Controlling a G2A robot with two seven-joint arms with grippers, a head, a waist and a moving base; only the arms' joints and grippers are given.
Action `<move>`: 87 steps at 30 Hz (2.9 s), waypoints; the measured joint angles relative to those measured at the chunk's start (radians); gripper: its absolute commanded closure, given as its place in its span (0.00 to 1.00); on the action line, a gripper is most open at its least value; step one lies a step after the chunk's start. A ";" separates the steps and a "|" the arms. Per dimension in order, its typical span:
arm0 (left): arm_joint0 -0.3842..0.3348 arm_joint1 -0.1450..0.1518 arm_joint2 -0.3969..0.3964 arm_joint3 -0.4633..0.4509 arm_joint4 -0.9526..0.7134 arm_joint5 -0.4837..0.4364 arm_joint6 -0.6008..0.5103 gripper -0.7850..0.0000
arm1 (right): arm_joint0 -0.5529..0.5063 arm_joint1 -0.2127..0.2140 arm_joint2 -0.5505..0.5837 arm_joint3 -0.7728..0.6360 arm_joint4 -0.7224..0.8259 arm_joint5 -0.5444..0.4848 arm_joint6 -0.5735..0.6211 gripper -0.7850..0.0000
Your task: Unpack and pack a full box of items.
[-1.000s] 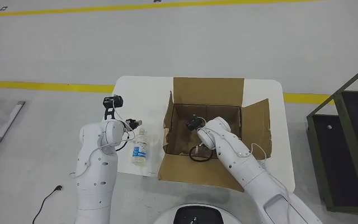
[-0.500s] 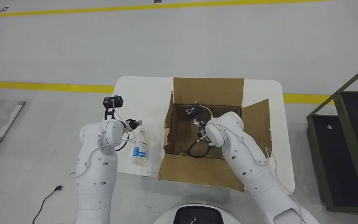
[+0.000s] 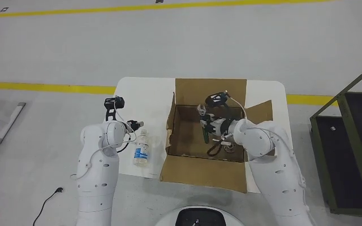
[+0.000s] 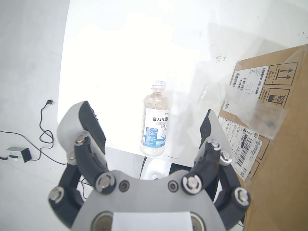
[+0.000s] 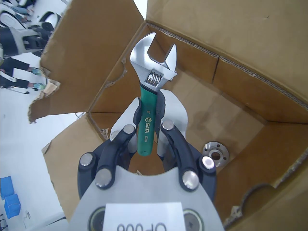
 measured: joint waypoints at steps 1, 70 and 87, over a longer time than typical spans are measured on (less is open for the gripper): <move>0.000 0.000 0.000 0.000 0.000 0.000 0.000 0.00 | -0.004 0.002 0.009 -0.002 0.014 -0.004 -0.006 1.00; 0.000 0.000 0.000 0.000 0.000 0.000 0.000 0.00 | -0.379 0.142 0.600 -0.372 -0.239 0.105 0.148 1.00; 0.000 0.000 0.000 0.000 0.000 0.000 0.000 0.00 | -0.430 0.160 0.452 -0.115 -0.363 -0.002 0.137 1.00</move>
